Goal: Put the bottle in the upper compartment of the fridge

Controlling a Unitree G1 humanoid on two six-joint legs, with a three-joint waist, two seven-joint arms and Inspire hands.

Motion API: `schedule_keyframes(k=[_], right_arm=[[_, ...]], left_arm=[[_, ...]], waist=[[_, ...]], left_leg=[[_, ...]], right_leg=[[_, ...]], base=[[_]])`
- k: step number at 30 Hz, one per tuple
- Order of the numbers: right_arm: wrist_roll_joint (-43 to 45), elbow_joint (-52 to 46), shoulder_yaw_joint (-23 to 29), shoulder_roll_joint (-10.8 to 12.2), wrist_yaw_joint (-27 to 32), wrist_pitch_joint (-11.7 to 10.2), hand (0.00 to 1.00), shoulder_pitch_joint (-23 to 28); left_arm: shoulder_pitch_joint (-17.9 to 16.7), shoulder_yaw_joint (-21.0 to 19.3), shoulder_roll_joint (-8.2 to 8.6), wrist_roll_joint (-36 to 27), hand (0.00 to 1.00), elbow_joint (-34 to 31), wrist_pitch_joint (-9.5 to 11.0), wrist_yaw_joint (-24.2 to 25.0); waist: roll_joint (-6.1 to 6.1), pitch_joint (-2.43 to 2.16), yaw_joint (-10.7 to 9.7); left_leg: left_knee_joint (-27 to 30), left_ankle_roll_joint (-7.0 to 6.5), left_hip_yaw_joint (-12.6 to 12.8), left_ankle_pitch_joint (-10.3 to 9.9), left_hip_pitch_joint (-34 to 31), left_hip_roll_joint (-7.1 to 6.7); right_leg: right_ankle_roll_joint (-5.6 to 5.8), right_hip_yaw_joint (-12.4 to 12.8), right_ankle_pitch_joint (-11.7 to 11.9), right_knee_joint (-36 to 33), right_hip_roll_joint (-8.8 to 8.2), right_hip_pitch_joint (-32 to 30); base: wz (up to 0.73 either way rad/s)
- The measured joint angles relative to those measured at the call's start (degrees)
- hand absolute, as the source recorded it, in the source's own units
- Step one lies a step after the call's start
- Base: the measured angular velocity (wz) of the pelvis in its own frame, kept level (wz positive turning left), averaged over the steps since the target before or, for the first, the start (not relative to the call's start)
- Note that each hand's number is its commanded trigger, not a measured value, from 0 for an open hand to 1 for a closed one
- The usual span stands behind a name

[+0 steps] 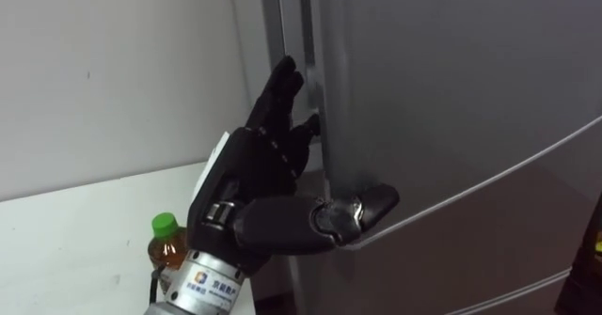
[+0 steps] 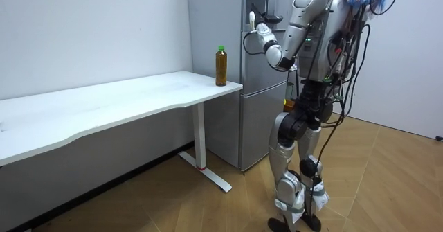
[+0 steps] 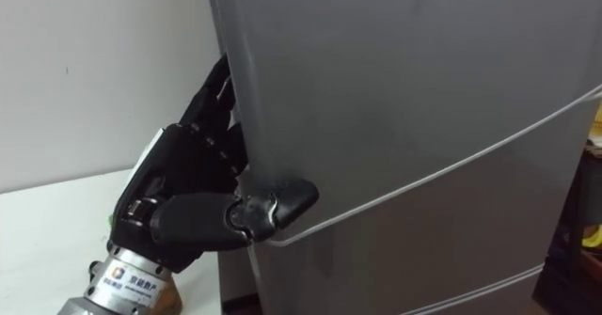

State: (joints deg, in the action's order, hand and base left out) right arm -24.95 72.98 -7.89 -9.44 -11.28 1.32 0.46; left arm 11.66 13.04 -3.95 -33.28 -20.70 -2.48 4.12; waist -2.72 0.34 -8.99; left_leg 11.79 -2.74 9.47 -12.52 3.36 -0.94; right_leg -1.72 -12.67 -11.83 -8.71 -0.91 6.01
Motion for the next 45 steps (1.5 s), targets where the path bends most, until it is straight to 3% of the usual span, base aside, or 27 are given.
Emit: schedule_keyframes(k=[15,28,34,45], right_arm=[[-2.3,0.4,0.1,-0.1,1.9,0.1,0.0,0.2],[-2.3,0.5,0.1,-1.2,1.9,0.2,0.0,0.2],[-2.6,0.5,0.2,-1.5,2.0,0.1,0.0,0.2],[-2.7,0.5,0.3,-1.5,1.8,0.0,0.0,0.2]], left_arm=[[0.0,0.7,-0.1,-1.2,0.0,0.0,0.0,0.0],[0.0,1.4,-0.08,-1.0,0.0,0.0,-0.1,0.0],[0.0,2.3,-0.09,-1.0,0.0,0.0,0.1,0.0],[0.0,3.5,-0.07,-1.0,0.0,0.8,1.2,0.1]], waist=[[0.29,0.18,0.0],[-0.21,-0.01,-0.2],[-0.4,0.25,-0.2],[-0.4,0.27,-0.6]], left_leg=[[-0.1,-0.01,1.5,0.0,0.2,0.05],[-0.2,-0.05,3.9,0.0,0.3,0.12],[-0.7,-0.71,4.2,0.2,0.4,0.16],[-1.6,-1.19,5.9,0.3,0.6,0.23]], right_leg=[[0.17,0.7,0.1,0.0,-0.08,-0.1],[0.77,1.9,0.6,0.0,-0.26,-0.5],[0.84,1.8,0.9,0.0,-0.25,-0.6],[1.22,3.2,1.7,-0.1,-0.23,-1.1]], base=[[0.0],[-0.04],[0.0],[-0.04]])
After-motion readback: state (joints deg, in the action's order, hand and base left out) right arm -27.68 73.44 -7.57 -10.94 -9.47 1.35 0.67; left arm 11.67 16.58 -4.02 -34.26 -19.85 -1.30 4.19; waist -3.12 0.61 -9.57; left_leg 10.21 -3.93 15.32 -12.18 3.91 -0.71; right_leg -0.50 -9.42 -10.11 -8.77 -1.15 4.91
